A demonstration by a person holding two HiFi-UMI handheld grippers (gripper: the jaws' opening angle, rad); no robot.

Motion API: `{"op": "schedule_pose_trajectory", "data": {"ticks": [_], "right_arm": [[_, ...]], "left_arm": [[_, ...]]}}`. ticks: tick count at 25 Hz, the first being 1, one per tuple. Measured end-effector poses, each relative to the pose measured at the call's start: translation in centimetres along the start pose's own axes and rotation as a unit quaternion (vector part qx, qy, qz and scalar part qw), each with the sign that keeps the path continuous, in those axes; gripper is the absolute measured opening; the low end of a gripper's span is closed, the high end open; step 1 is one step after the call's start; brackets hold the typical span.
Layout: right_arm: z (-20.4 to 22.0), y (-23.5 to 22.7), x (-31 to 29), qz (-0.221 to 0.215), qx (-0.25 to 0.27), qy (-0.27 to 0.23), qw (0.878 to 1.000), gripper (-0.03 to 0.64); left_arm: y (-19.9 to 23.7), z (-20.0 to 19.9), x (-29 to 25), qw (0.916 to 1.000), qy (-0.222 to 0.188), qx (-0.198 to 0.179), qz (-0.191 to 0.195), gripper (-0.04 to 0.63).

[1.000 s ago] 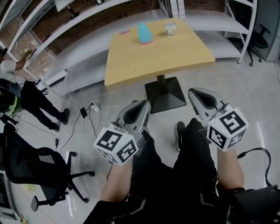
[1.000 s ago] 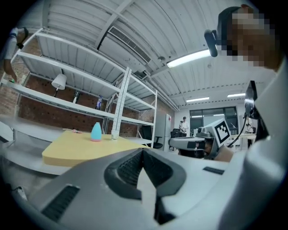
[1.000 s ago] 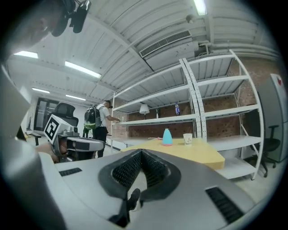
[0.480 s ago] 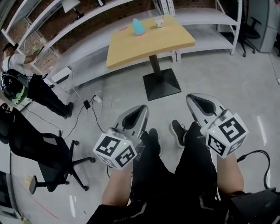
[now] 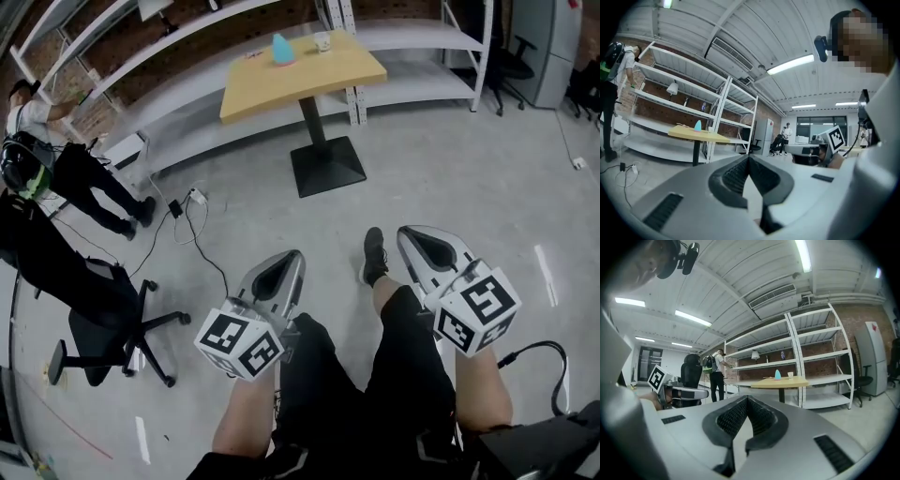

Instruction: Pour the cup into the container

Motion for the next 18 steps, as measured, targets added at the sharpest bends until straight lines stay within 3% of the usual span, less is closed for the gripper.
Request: {"op": "schedule_pose_trajectory", "data": {"ticks": [7, 12, 18], "right_arm": [[-1.1, 4.6, 8.3, -0.002, 0.007, -0.016, 1.000, 0.000], [-2.1, 8.0, 12.7, -0.012, 0.025, -0.024, 0.999, 0.000], [-0.6, 11.5, 17.1, -0.009, 0.018, -0.021, 1.000, 0.000]], "left_arm": [[-6.7, -0.3, 7.0, 0.9991, -0.039, -0.006, -0.013, 0.000], [-10.5, 0.3, 11.3, 0.9990, -0.042, -0.004, -0.016, 0.000], [-13.7, 1.4, 16.1, 0.9989, -0.039, -0.005, -0.023, 0.000]]}}
Point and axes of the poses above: the fingertips, and each gripper's own axes: x backward along the fingers, y to its left, z out of its underside, the point moved 2 cm from there along x, backward along the fingers, and after that the axes turned 2 degrees about -y, right-handed, at the moved point
